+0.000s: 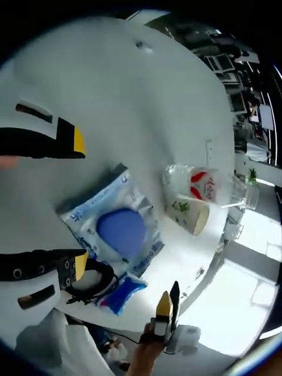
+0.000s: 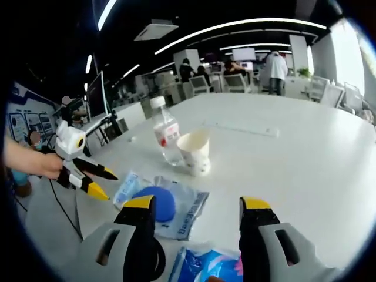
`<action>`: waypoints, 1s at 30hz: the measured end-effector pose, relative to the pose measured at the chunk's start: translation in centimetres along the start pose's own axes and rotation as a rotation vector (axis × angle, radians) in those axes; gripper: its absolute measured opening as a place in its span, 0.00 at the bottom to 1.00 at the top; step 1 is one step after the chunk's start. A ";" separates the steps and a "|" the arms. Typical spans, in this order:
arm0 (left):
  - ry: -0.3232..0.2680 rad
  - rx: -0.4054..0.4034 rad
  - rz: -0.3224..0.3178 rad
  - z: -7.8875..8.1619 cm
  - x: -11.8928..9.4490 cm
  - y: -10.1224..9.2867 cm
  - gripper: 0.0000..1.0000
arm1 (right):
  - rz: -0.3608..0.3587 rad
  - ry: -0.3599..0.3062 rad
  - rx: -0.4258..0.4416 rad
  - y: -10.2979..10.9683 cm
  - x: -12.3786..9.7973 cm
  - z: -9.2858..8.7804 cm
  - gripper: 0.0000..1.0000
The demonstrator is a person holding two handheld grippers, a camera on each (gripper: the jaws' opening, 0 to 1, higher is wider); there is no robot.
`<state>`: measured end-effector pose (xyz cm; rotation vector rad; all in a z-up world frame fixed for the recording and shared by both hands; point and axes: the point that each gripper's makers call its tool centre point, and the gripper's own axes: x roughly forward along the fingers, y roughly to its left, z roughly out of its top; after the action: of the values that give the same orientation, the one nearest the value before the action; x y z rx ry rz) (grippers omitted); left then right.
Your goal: Arrange the tabletop items into an orderly group along one side of the table until the central work area is clear of visible clutter.
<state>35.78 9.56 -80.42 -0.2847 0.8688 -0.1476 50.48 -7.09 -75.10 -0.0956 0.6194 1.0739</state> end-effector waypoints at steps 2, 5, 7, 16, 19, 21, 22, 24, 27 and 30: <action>0.000 -0.012 -0.001 -0.1 0.1 -0.2 0.56 | 0.015 -0.001 0.054 0.1 0.5 0.1 0.54; 0.012 -0.035 0.008 -0.5 0.4 -0.1 0.54 | 0.033 0.027 0.056 0.2 1.3 -0.2 0.49; 0.015 -0.054 0.020 -0.6 0.4 0.1 0.54 | 0.042 0.046 0.052 0.1 1.9 -0.5 0.48; 0.011 -0.115 0.031 -0.9 1.0 0.4 0.49 | 0.071 0.115 0.078 -0.5 3.5 -2.0 0.48; 0.015 -0.131 0.031 -0.9 1.2 0.5 0.48 | 0.070 0.132 0.080 -0.7 3.9 -2.4 0.47; 0.019 -0.138 0.031 -1.0 1.5 0.6 0.47 | 0.069 0.151 0.095 -0.8 4.0 -2.9 0.46; 0.025 -0.145 0.033 -1.0 1.6 0.7 0.47 | 0.067 0.162 0.098 -0.8 4.1 -3.1 0.45; 0.024 -0.151 0.033 -0.9 1.7 0.7 0.44 | 0.070 0.180 0.093 -0.9 4.2 -3.6 0.41; 0.023 -0.168 0.026 -0.6 2.1 0.6 0.42 | 0.096 0.219 0.102 -0.7 4.5 -4.5 0.37; 0.024 -0.176 0.020 -0.5 2.2 0.3 0.34 | 0.116 0.246 0.098 -0.4 4.6 -5.1 0.30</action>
<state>36.77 9.20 -82.46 -0.4394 0.9098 -0.0556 50.11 -5.48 -81.78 -0.1085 0.9071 1.1514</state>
